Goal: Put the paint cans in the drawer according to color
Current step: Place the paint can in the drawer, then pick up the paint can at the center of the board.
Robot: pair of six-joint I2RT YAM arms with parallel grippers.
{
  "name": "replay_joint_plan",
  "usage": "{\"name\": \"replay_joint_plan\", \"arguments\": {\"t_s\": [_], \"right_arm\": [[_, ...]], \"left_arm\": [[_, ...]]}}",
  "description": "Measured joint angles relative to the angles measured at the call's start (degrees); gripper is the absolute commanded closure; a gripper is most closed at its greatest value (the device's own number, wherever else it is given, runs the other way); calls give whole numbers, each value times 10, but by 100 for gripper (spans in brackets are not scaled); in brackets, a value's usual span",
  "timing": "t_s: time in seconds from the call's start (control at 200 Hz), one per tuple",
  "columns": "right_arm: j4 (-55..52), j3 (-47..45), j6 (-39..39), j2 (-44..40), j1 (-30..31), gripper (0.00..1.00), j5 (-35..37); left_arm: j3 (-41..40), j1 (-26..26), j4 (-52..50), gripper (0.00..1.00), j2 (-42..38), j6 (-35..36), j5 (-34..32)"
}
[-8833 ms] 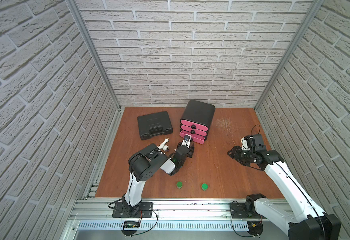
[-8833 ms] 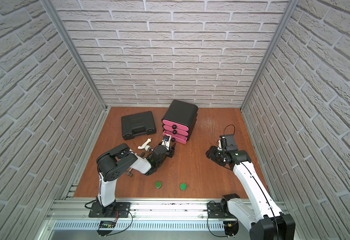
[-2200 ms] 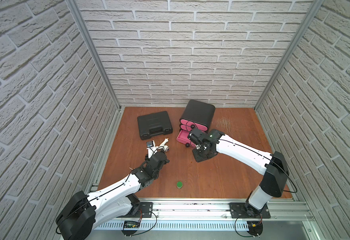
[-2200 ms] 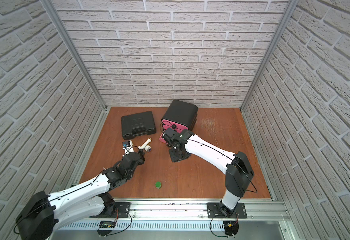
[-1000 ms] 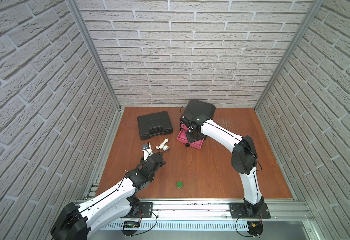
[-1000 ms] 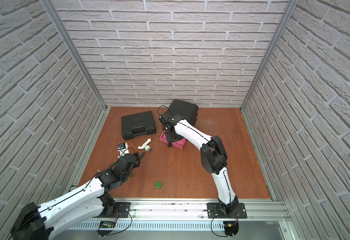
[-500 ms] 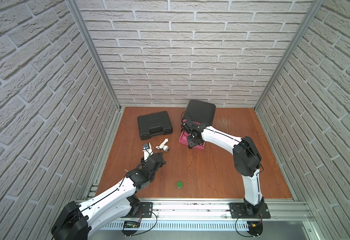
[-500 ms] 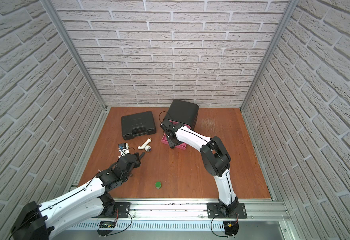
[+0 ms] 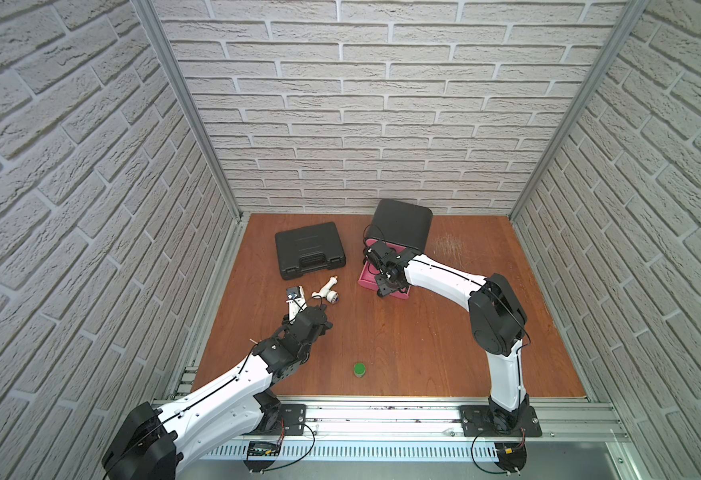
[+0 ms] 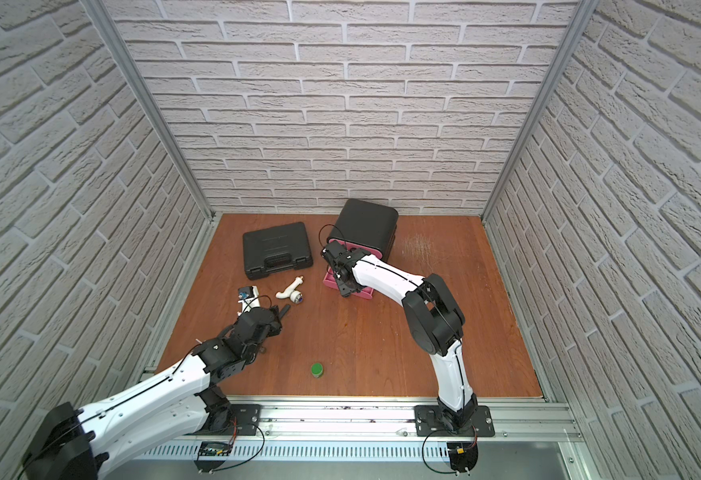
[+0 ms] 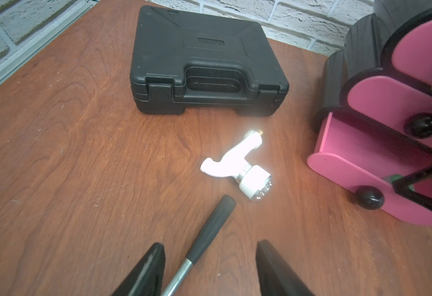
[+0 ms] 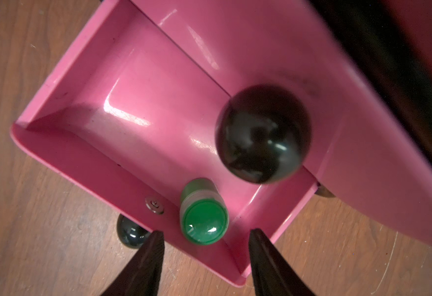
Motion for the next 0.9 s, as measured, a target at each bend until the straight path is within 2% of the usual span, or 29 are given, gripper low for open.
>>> {"name": "replay_joint_plan", "arguments": {"t_s": [0.24,0.505,0.72,0.9], "right_arm": [[11,-26,-13,-63,4,42,-9],[28,-99,-27,-198,12,42,-52],[14,-184,-15,-276,22,42,-81],[0,-250,27,-319,16,43,-83]], "left_arm": [[12,-15,-19,40,-50,89,67],[40,-90,-92,38,-100,176,145],[105,-160,-195,34,-44,213,222],[174,-180,-277,32,24,225,298]]}}
